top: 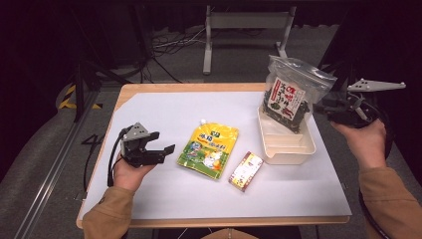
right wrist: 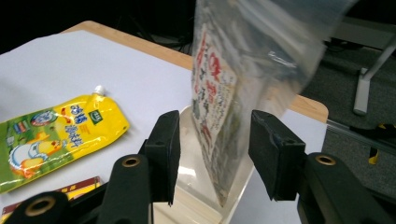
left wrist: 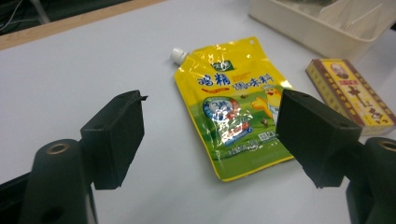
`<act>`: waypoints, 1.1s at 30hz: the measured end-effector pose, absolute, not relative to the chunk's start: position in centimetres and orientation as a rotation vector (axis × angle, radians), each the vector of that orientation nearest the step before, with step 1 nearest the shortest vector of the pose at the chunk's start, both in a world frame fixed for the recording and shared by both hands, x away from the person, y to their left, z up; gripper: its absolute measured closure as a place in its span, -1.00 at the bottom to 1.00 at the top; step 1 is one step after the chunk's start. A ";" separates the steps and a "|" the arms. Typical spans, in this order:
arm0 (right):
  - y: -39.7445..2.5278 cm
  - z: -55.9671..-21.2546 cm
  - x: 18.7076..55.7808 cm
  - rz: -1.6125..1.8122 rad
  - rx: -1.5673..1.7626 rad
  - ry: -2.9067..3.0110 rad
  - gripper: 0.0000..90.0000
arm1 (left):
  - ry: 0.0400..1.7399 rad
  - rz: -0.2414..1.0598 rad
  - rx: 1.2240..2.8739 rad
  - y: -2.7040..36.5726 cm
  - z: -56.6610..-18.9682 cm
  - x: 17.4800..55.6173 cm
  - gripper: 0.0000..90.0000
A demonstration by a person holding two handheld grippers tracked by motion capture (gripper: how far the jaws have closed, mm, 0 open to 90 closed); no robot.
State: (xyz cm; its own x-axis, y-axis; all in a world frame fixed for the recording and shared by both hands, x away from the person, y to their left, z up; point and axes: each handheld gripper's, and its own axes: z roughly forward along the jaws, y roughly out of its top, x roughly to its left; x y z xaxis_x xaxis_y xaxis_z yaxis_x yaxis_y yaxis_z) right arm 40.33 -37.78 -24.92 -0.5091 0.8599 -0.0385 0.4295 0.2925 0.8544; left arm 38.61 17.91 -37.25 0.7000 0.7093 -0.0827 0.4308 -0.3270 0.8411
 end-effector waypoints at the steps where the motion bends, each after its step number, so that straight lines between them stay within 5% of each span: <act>1: -37.5 -24.8 40.2 1.132 1.128 2.079 0.19 | 0.880 0.369 1.978 17.9 -37.3 38.6 -0.46; 33: -24.7 -26.7 45.7 1.203 0.876 2.470 0.05 | 0.902 0.274 1.985 18.6 -38.9 38.4 -0.49</act>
